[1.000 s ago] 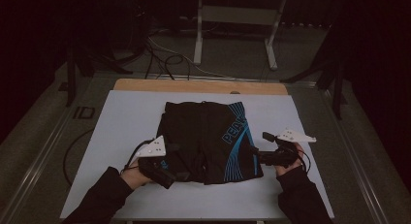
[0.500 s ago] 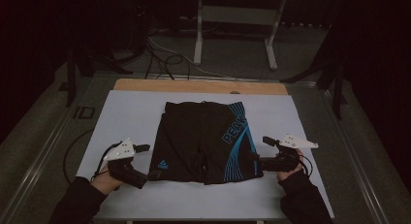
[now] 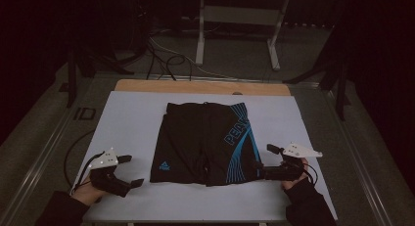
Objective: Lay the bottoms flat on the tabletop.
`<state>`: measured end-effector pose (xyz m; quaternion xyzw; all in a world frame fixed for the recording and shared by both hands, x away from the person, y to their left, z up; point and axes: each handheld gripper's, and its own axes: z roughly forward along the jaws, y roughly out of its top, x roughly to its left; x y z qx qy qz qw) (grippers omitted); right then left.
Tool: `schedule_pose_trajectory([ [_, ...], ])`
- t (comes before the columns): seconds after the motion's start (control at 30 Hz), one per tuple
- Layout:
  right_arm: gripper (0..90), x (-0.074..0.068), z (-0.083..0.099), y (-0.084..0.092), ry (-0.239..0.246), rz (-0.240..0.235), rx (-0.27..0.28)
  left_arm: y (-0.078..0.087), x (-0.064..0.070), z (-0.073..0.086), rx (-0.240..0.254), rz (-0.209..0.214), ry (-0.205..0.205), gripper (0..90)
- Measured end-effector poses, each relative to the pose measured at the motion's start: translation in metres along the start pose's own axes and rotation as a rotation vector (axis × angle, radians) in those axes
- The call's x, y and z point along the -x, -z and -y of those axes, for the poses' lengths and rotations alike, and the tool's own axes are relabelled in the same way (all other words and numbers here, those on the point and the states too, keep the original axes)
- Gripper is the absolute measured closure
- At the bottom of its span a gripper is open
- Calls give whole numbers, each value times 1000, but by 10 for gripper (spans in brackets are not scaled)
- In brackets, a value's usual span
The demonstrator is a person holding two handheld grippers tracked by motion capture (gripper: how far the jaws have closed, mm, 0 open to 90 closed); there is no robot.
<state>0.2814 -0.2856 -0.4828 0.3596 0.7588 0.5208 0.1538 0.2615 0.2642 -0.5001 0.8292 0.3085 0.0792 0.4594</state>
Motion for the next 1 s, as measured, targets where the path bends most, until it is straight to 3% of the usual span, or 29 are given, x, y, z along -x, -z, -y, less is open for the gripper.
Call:
schedule_pose_trajectory([
  [0.37, 108, -7, 7, 6, 31, 12, -25, 0, 9, 1, 36, 27, 18, 4],
  [0.73, 109, -6, 9, 3, 33, 11, -44, 2, 9, 0, 66, -21, 28, 4],
  [1.0, 109, -5, 9, 2, 26, 10, -58, 2, 9, 1, 67, -17, 34, 4],
])
